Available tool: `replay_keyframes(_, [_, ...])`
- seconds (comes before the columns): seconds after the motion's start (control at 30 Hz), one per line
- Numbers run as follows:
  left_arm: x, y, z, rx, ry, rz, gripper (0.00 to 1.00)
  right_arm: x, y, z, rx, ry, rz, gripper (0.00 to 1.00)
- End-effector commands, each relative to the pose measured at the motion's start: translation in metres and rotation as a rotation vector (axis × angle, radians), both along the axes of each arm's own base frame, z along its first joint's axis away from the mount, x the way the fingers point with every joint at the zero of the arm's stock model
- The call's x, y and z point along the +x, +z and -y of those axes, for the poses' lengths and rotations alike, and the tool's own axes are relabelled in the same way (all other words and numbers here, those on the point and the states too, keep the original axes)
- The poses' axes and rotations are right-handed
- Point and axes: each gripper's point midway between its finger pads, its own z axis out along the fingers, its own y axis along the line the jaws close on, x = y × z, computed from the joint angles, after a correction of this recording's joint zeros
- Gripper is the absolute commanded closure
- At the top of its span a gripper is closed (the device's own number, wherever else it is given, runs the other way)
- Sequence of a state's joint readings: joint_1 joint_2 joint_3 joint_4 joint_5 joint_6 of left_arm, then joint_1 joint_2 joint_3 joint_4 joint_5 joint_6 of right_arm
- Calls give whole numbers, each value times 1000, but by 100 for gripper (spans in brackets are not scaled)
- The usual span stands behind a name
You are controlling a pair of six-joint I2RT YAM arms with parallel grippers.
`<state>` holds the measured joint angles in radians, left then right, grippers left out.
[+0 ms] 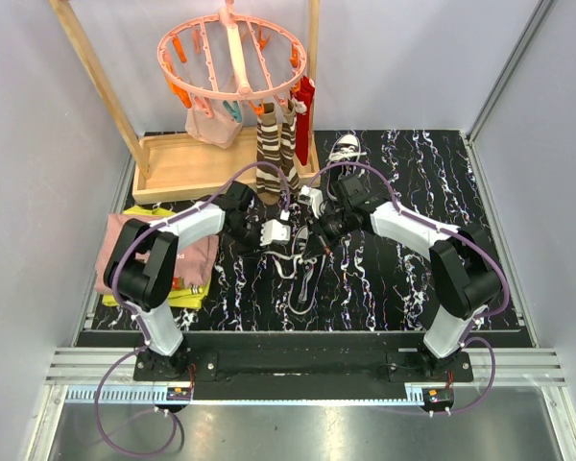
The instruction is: Tie the shoes
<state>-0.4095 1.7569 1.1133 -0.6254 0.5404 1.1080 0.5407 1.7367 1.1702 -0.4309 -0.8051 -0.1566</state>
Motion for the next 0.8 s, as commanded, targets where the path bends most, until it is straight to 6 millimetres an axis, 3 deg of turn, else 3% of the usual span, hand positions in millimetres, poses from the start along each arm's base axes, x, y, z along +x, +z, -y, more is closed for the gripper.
replay_keyframes(0.0, [13,1,-4,65,-26,62,81,9,18,-6,29,3,84,100])
replay_keyframes(0.1, [4,15,-12,57,-37,62,100,11,14,-5,15,-4,87,100])
replay_keyframes(0.27, [-34,61,-13,-42,-91,41,100,13,12,-3,-1,-18,100,100])
replay_keyframes(0.53, [-121,93,-26,-63,-318,-80,100,20,13,1,-21,-49,135,100])
replay_keyframes(0.77, [-165,125,-4,-91,-508,-107,100,23,15,1,-23,-51,147,100])
